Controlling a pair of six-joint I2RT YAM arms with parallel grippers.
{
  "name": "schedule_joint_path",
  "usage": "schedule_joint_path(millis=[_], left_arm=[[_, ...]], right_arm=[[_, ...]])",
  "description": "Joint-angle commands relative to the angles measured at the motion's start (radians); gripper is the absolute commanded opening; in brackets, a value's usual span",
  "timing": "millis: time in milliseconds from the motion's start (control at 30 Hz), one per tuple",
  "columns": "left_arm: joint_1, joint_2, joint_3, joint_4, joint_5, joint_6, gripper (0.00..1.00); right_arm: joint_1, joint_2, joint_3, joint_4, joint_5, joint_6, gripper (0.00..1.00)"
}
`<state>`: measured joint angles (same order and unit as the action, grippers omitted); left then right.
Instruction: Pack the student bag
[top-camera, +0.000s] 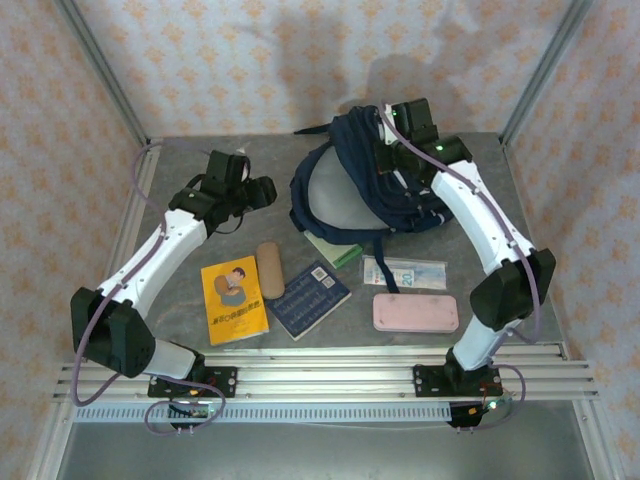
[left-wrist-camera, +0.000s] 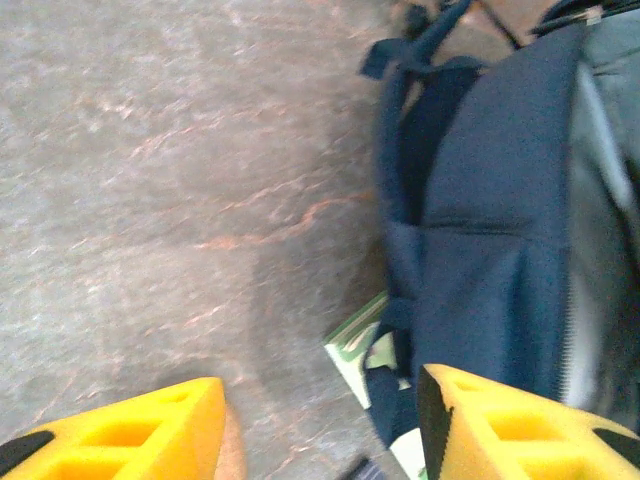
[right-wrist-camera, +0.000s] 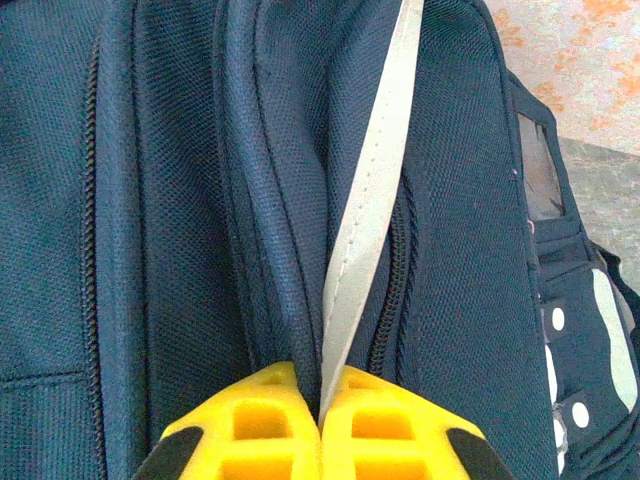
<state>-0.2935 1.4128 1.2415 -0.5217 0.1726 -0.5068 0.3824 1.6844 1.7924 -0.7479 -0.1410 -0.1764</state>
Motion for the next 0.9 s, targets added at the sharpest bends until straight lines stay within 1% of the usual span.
schedule_joint_path(millis=[0, 33, 100, 200, 267, 333, 367, 467, 567, 700, 867], left_arm=[[0.004, -0.019, -0.031, -0.108, -0.115, -0.036, 0.57], [0.001, -0.011, -0.032, -0.139, -0.129, -0.062, 0.6], [-0.015, 0.001, -0.059, -0.159, -0.117, -0.081, 0.63], [-0.071, 0.009, -0.097, -0.177, -0.123, -0.101, 0.72], [-0.117, 0.012, -0.117, -0.187, -0.158, -0.12, 0.77], [-0.154, 0.022, -0.121, -0.208, -0.203, -0.146, 0.88], [-0.166, 0.034, -0.122, -0.222, -0.218, -0.155, 0.89], [-0.17, 0.072, -0.138, -0.228, -0.221, -0.19, 0.9], [-0.17, 0.109, -0.157, -0.2, -0.195, -0.208, 0.9], [-0.169, 0.162, -0.175, -0.145, -0.15, -0.218, 0.89], [-0.17, 0.225, -0.186, -0.12, -0.163, -0.227, 0.89]], right_arm=[[-0.005, -0.125, -0.041, 0.08, 0.039, 0.053, 0.0], [-0.005, -0.14, -0.076, 0.095, 0.04, 0.069, 0.0], [-0.005, -0.176, -0.149, 0.124, 0.052, 0.091, 0.0], [-0.005, -0.221, -0.243, 0.168, 0.058, 0.087, 0.0], [-0.005, -0.256, -0.303, 0.206, 0.046, 0.074, 0.0], [-0.005, -0.281, -0.341, 0.224, 0.05, 0.074, 0.0], [-0.004, -0.289, -0.351, 0.225, 0.061, 0.084, 0.0], [-0.005, -0.297, -0.349, 0.202, 0.094, 0.134, 0.0], [-0.005, -0.284, -0.319, 0.144, 0.106, 0.183, 0.0], [-0.005, -0.269, -0.303, 0.107, 0.091, 0.216, 0.0], [-0.005, -0.288, -0.326, 0.109, 0.071, 0.235, 0.0]])
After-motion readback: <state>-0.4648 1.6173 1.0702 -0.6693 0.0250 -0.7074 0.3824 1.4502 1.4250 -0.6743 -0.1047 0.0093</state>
